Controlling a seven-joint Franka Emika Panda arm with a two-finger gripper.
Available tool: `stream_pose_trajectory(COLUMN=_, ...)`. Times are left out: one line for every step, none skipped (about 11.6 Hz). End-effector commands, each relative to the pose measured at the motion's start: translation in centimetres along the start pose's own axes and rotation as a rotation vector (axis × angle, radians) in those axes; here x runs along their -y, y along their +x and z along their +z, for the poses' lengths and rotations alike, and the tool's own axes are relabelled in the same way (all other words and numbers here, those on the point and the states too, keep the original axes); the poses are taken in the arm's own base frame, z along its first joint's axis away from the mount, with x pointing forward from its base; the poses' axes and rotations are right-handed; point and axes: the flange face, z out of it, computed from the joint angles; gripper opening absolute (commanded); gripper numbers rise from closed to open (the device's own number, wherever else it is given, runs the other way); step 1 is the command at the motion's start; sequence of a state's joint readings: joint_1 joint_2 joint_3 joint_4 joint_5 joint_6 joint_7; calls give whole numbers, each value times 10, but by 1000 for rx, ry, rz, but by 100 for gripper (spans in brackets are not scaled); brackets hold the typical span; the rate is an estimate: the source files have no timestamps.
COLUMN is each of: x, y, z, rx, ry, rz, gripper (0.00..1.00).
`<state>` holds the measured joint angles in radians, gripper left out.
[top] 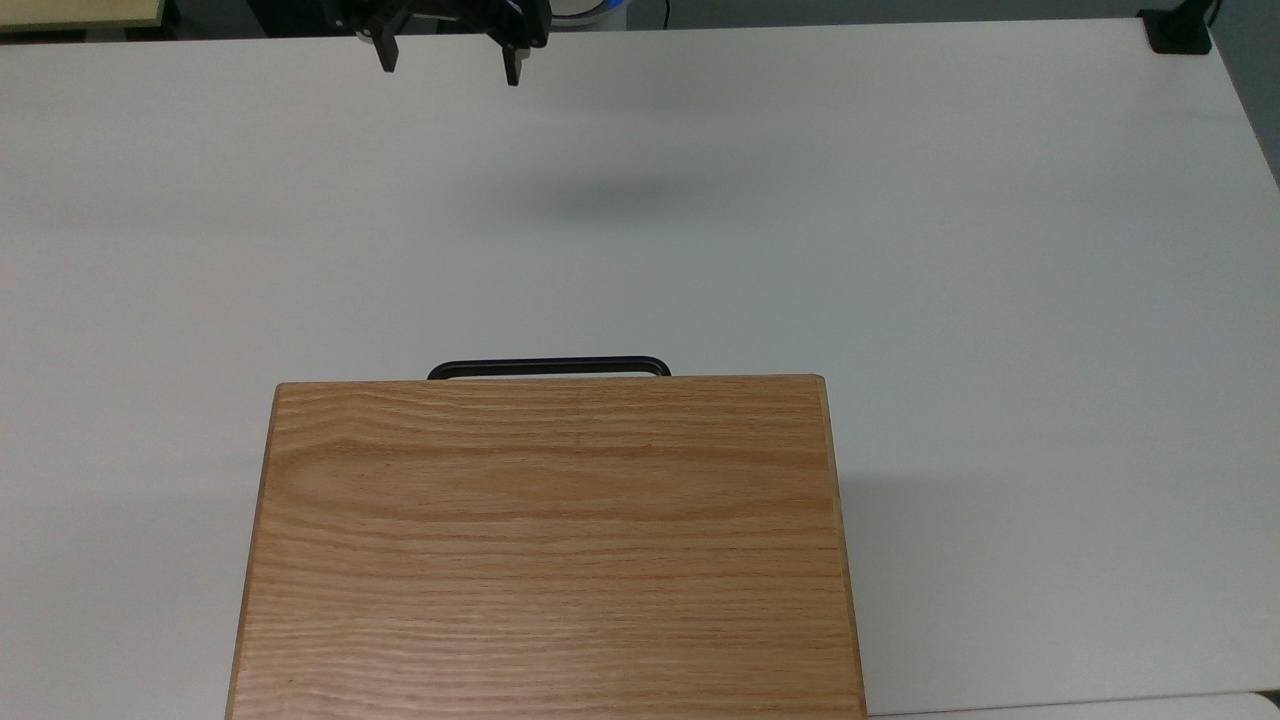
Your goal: Open the drawer by sliding it
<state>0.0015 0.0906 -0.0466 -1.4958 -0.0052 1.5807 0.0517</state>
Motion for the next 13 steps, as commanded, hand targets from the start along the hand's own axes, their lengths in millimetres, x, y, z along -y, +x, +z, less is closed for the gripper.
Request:
stream_pose_trajectory(x=0, y=-9, z=-1, rx=13, ry=6, rz=-20, gripper=100)
stream_pose_trajectory(x=-1, y=-9, z=-1, rx=14, ry=6, rz=-19, gripper=100)
stream_pose_trajectory(x=-2, y=-11, z=0, rx=25, ry=5, rz=-19, gripper=100)
stream_pose_trajectory(x=-2, y=-12, z=1, rx=39, ry=5, rz=-20, gripper=100)
stream_pose_trajectory(x=-3, y=-12, z=0, rx=39, ry=5, rz=-19, gripper=100)
stream_pose_trajectory(x=-3, y=-12, z=0, rx=39, ry=5, rz=-19, gripper=100)
stream_pose_trajectory(x=-2, y=-12, z=1, rx=41, ry=5, rz=-20, gripper=100)
stream_pose_trajectory(x=-3, y=-12, z=1, rx=41, ry=5, rz=-19, gripper=100)
stream_pose_trajectory(x=-2, y=-12, z=1, rx=41, ry=6, rz=-20, gripper=100)
stream_pose_trajectory(x=-1, y=-12, z=1, rx=41, ry=6, rz=-22, gripper=100)
stream_pose_trajectory(x=-1, y=-12, z=2, rx=45, ry=6, rz=-22, gripper=100)
stream_pose_trajectory(x=0, y=-13, z=4, rx=53, ry=6, rz=-23, gripper=100)
stream_pose_trajectory(x=0, y=-13, z=3, rx=56, ry=5, rz=-23, gripper=100)
